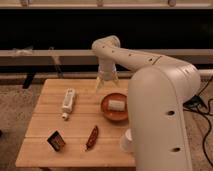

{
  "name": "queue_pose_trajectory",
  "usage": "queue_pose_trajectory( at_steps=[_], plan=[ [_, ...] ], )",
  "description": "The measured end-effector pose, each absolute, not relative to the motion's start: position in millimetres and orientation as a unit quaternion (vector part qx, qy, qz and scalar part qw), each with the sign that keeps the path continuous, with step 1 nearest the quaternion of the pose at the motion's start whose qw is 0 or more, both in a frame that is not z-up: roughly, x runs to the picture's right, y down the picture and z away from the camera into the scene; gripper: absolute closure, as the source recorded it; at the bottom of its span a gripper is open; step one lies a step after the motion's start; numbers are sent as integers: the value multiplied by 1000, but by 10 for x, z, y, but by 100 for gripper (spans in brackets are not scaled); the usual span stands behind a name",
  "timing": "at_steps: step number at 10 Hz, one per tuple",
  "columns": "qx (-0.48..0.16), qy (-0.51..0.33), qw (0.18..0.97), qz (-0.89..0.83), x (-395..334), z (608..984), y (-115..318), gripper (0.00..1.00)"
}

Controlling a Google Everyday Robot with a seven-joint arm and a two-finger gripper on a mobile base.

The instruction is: Place the ceramic cup over the eraser

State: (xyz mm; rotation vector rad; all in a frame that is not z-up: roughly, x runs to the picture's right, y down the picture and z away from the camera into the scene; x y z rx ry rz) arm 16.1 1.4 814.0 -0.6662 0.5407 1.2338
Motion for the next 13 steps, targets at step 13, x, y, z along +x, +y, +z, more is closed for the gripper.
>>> queue_pose_trajectory(
  at_steps=[13],
  plan=[
    [-304, 239, 734, 558, 180, 8088, 55, 20]
  ],
)
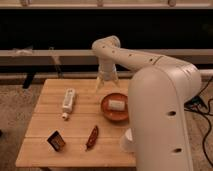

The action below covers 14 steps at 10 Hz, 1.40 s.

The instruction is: Place the ceramic cup over the eraser

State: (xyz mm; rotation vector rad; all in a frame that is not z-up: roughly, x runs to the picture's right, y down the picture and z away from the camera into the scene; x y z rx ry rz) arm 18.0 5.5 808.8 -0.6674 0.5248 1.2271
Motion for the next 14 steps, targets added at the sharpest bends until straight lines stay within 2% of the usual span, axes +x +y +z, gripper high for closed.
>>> queue_pose_trajectory(
  at_steps=[4, 8, 14],
  plan=[
    [-302, 215, 735, 568, 637, 7789, 402, 20],
    [-316, 195, 726, 579, 974, 7496, 995, 20],
    [-320, 199, 714, 590, 1248, 7329, 1729, 20]
  ],
)
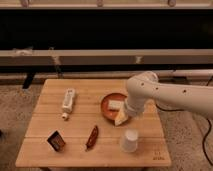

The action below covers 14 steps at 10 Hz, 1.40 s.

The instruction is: Place the ceramic cup over the eraser

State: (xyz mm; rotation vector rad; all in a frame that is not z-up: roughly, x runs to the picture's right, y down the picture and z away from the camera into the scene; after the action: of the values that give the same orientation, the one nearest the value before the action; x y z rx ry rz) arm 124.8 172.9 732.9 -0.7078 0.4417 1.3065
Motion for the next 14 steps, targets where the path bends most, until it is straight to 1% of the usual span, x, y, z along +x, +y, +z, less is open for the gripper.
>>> queue_pose_trajectory(
  at_steps=[5, 8, 12, 13, 14],
  plan=[
    [-323, 211, 711, 588, 1258, 7207, 2141, 20],
    [-324, 215, 709, 588, 1262, 7179, 2278, 20],
    [-322, 225, 706, 590, 1268, 7230, 2374, 20],
    [-321, 229, 705, 589, 1264, 7252, 2385, 25],
    [-322, 239, 703, 587, 1279, 7269, 2409, 36]
  ],
)
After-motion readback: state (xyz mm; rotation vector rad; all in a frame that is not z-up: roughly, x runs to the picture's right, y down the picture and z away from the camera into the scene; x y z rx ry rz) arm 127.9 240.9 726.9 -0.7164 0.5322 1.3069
